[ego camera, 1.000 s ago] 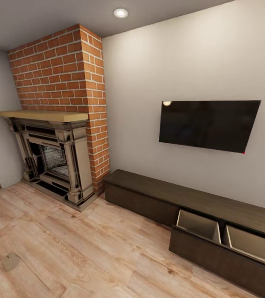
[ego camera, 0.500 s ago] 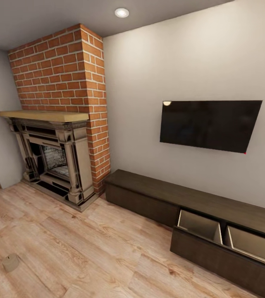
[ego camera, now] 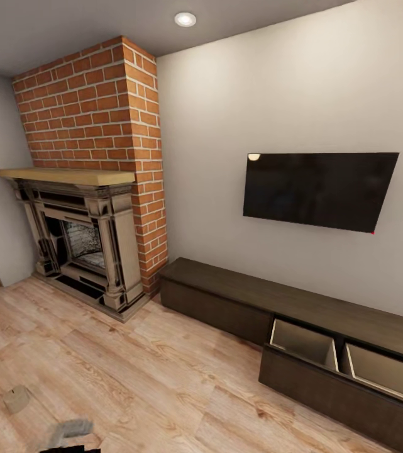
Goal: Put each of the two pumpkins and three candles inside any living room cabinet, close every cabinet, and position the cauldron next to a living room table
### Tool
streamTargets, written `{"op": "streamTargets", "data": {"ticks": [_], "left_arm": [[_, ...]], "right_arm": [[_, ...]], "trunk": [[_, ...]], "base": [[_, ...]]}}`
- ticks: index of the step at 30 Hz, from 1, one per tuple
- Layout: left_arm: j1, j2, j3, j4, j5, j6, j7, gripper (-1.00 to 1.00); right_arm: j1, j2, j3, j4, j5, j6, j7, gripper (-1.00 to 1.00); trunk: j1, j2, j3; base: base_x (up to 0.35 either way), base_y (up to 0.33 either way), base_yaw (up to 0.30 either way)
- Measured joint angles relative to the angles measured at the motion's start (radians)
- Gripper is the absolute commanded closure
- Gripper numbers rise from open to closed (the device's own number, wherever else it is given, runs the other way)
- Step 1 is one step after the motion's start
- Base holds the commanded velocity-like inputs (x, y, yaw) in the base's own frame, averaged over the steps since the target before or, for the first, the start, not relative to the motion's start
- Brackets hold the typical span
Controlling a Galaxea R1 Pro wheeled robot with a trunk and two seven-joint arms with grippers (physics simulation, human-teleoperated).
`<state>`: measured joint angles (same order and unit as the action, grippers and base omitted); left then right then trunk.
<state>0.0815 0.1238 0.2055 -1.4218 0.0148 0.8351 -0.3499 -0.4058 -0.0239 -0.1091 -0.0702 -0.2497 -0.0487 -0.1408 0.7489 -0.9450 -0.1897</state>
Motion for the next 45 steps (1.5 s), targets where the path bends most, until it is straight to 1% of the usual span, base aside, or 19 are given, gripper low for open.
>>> {"op": "streamTargets", "data": {"ticks": [1, 2, 3, 4, 5, 6, 7, 8, 9, 11, 14, 18, 23, 25, 28, 31, 40, 42, 45], "left_arm": [[-0.052, -0.002, -0.056, 0.070, 0.002, 0.027, 0.002, -1.00], [-0.087, -0.003, -0.082, 0.119, -0.002, 0.034, 0.005, -1.00], [-0.160, -0.007, -0.115, 0.238, -0.001, 0.039, 0.010, -1.00], [-0.204, -0.010, -0.129, 0.316, -0.002, 0.028, 0.014, -1.00], [-0.276, -0.018, -0.147, 0.462, 0.000, -0.026, 0.023, -1.00], [-0.340, -0.029, -0.159, 0.610, 0.000, -0.118, 0.039, -1.00], [-0.366, -0.033, -0.164, 0.682, 0.000, -0.167, 0.048, -1.00], [-0.401, -0.038, -0.170, 0.793, 0.001, -0.262, 0.068, -1.00], [-0.414, -0.040, -0.172, 0.842, 0.002, -0.306, 0.077, -1.00], [-0.443, -0.045, -0.177, 0.959, 0.002, -0.432, 0.099, -1.00], [-0.457, -0.047, -0.175, 1.017, 0.003, -0.509, 0.113, -1.00], [-0.462, -0.048, -0.179, 1.040, 0.000, -0.569, 0.153, -1.00], [-0.464, -0.049, -0.180, 1.054, -0.002, -0.615, 0.205, -1.00], [-0.464, -0.050, -0.179, 1.094, -0.002, -0.631, 0.223, -1.00], [-0.465, -0.056, -0.178, 1.169, 0.004, -0.645, 0.245, -1.00], [-0.465, -0.058, -0.176, 1.203, 0.009, -0.647, 0.248, -1.00], [-0.465, -0.058, -0.176, 1.210, 0.014, -0.650, 0.254, -1.00], [-0.465, -0.058, -0.176, 1.211, 0.014, -0.652, 0.255, -1.00], [-0.465, -0.058, -0.176, 1.211, 0.014, -0.653, 0.255, -1.00]], "right_arm": [[0.000, 0.000, 0.000, 0.000, 0.000, 0.000, 0.000, 1.00], [0.000, 0.000, 0.000, 0.000, 0.000, 0.000, 0.000, 1.00], [0.000, 0.000, 0.000, 0.000, 0.000, 0.000, 0.000, 1.00], [0.000, 0.001, 0.001, 0.000, 0.000, 0.000, 0.000, 1.00], [0.000, 0.002, 0.003, 0.001, 0.003, 0.000, 0.000, 1.00], [0.000, 0.004, 0.004, 0.000, 0.006, 0.000, 0.000, 1.00], [0.000, 0.004, 0.004, 0.000, 0.007, 0.000, 0.000, 1.00], [0.000, 0.005, 0.005, -0.001, 0.009, 0.000, 0.000, 1.00], [0.000, 0.006, 0.006, -0.001, 0.010, 0.000, 0.000, 1.00], [0.000, 0.008, 0.009, 0.000, 0.011, 0.000, 0.000, 1.00], [0.000, 0.010, 0.011, 0.000, 0.012, 0.000, 0.000, 1.00], [0.000, 0.011, 0.012, 0.002, 0.012, 0.000, 0.001, 1.00], [0.000, 0.012, 0.013, 0.002, 0.012, 0.000, 0.001, 1.00], [0.000, 0.012, 0.013, 0.002, 0.012, 0.000, 0.001, 1.00], [0.000, 0.013, 0.014, -0.001, 0.014, -0.008, 0.002, 1.00], [0.000, 0.018, 0.016, -0.002, 0.014, -0.034, 0.005, 1.00], [0.000, 0.033, 0.019, -0.011, 0.015, -0.041, 0.009, 1.00], [0.000, 0.040, 0.030, -0.030, 0.017, -0.041, 0.021, 1.00], [-0.001, 0.050, 0.082, -0.101, 0.022, -0.038, 0.043, 1.00]], "trunk": [[0.000, 0.000, 0.000], [0.000, 0.000, 0.000], [0.000, 0.000, 0.000], [0.000, 0.000, 0.000], [0.000, 0.000, 0.000], [0.000, 0.000, 0.000], [0.000, 0.000, 0.000], [0.000, 0.000, 0.000], [0.000, 0.000, 0.000], [0.000, 0.000, 0.000], [0.000, 0.000, 0.000], [0.000, 0.000, 0.000], [0.000, 0.000, 0.000], [0.000, 0.000, 0.000], [0.000, 0.000, 0.000], [0.000, 0.000, 0.000], [0.000, 0.000, 0.000], [0.000, 0.000, 0.000], [0.000, 0.000, 0.000]], "base": [[0.000, 0.000, 0.000], [0.000, 0.000, 0.000], [0.000, 0.000, 0.000], [0.000, 0.000, 0.000], [0.000, 0.000, 0.000], [0.000, 0.000, 0.000], [0.000, 0.000, 0.000], [0.000, 0.000, 0.000], [0.000, 0.000, 0.000], [0.000, 0.000, 0.000], [0.000, 0.000, 0.000], [0.000, 0.000, 0.000], [0.000, 0.000, 0.000], [0.000, 0.000, 0.000], [0.000, 0.000, 0.000], [0.000, 0.000, 0.000], [0.000, 0.000, 0.000], [0.000, 0.000, 0.000], [0.000, 0.000, 0.000]]}}
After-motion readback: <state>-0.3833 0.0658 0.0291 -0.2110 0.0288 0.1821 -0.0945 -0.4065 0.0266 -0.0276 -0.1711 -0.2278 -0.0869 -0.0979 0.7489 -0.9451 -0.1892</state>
